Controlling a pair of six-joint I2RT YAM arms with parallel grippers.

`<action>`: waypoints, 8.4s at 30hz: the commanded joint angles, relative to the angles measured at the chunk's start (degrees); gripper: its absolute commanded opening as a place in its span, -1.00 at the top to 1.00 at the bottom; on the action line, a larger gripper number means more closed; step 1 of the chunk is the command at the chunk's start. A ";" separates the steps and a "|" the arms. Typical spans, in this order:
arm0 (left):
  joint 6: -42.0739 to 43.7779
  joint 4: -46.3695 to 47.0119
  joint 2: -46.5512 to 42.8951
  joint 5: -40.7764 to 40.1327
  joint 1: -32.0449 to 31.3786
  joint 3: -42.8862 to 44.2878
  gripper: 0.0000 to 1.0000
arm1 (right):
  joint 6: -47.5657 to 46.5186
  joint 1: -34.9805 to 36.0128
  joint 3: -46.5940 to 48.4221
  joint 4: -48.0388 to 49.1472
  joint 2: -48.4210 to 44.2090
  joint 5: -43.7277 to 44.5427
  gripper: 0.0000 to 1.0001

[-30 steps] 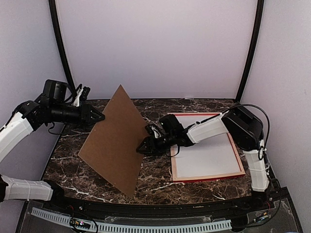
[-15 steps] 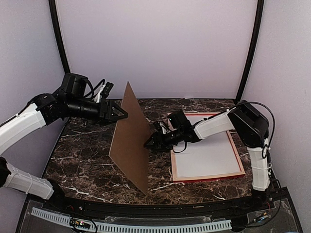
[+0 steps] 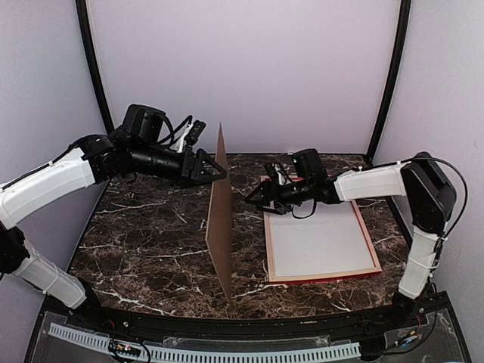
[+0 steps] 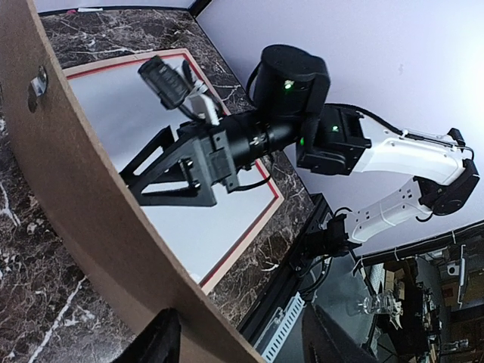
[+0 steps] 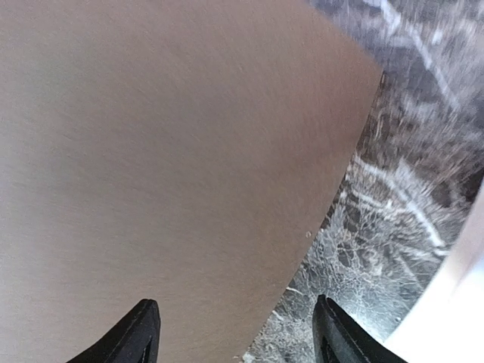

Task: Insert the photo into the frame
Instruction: Pass from the left arm to the right, then pick up the backboard from the center of the board, then pass from the right arm to the left, then move the frame body to the center of the board.

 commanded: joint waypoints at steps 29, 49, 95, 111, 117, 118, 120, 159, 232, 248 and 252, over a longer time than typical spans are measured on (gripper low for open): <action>2.70 5.49 4.29 1.53 -2.77 4.51 -0.25 | 7.53 -0.21 9.95 -3.30 -13.91 -4.35 -0.52; 4.67 1.79 2.02 -5.98 -2.76 3.04 -0.26 | 0.68 -0.25 10.04 -15.82 -15.23 1.76 -0.13; -2.28 33.95 -4.33 1.96 8.82 -38.76 -0.45 | 11.52 -12.30 -0.02 3.60 -19.70 -7.74 1.00; -9.58 55.13 0.49 12.85 12.46 -43.70 -0.61 | 19.54 -12.71 -4.06 13.84 -22.77 -9.02 1.00; -13.04 63.04 2.17 16.30 12.62 -44.04 -0.34 | 20.54 -13.00 -5.61 15.99 -22.70 -8.93 1.00; -13.45 63.86 2.15 16.50 12.68 -44.10 -0.31 | 20.53 -13.24 -5.78 16.12 -22.65 -8.94 1.00; -13.79 64.45 1.58 17.12 12.91 -44.23 -0.23 | 20.45 -13.84 -6.31 16.46 -22.55 -8.97 1.00; -24.33 63.92 -6.53 21.86 15.44 -39.00 1.00 | 16.60 -18.03 -16.88 22.33 -16.12 -9.42 0.17; -14.67 41.05 -6.81 24.59 27.37 -33.30 1.00 | -12.81 -19.13 -28.94 -2.84 -14.28 22.63 0.61; -21.39 46.05 -10.51 22.74 26.85 -38.44 1.00 | 1.60 -5.33 -25.17 5.03 -8.92 23.04 0.41; -22.22 46.25 -11.31 22.15 26.46 -39.73 1.00 | 3.36 -4.07 -24.95 5.00 -10.15 22.87 0.36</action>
